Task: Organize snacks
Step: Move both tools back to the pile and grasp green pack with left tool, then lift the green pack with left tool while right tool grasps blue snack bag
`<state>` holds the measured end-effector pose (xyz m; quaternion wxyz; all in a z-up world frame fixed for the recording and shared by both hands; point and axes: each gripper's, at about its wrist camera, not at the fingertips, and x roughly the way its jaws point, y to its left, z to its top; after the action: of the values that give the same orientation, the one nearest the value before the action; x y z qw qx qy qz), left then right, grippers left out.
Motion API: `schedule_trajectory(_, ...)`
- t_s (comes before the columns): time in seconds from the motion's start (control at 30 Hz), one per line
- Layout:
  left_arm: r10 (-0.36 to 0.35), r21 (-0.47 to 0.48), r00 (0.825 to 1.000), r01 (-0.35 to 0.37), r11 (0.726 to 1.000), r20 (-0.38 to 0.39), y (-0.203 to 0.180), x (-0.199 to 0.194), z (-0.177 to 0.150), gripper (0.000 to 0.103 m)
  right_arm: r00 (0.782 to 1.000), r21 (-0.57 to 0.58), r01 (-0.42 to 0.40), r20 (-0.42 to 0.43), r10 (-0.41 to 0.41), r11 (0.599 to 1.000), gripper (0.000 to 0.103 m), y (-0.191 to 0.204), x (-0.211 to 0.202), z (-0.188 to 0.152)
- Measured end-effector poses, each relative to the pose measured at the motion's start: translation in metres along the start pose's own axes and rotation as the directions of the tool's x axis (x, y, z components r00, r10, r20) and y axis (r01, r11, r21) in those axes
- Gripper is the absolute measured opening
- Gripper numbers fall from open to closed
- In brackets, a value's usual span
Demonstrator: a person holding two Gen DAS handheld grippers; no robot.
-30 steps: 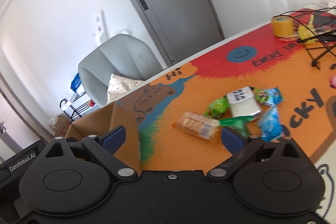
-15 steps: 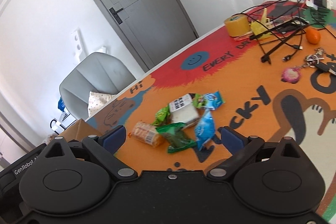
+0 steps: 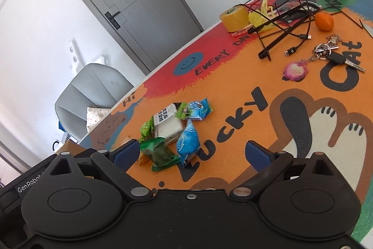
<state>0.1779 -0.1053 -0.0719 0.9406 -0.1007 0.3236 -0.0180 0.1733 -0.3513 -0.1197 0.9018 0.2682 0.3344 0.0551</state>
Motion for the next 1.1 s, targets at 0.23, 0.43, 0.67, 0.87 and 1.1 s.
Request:
schedule_trajectory(0.23,-0.027,-0.006,0.999,0.026,1.000,-0.041,-0.010,0.027,-0.005,0.095,1.000,0.033,0.010,-0.025,-0.009,0.999,0.088,-0.015,0.016,-0.001)
schedule_trajectory(0.43,-0.038,-0.033,0.997,0.035,0.999,-0.073,-0.013,0.051,-0.010,0.088,0.999,0.029,0.004,-0.049,-0.002,1.000,0.073,-0.019,0.029,-0.002)
schedule_trajectory(0.67,-0.047,-0.069,0.991,0.039,0.997,-0.125,-0.014,0.079,-0.013,0.061,0.999,0.021,0.005,-0.053,-0.004,1.000,0.058,-0.019,0.037,-0.001)
schedule_trajectory(0.87,-0.043,-0.056,0.990,0.036,0.998,-0.133,-0.021,0.093,-0.020,0.052,0.998,0.026,0.006,-0.062,-0.005,1.000,0.058,-0.020,0.044,0.000)
schedule_trajectory(1.1,-0.034,-0.058,0.991,0.027,0.998,-0.126,-0.020,0.095,-0.019,0.027,0.998,0.033,0.001,-0.063,0.001,0.999,0.058,-0.019,0.049,0.000)
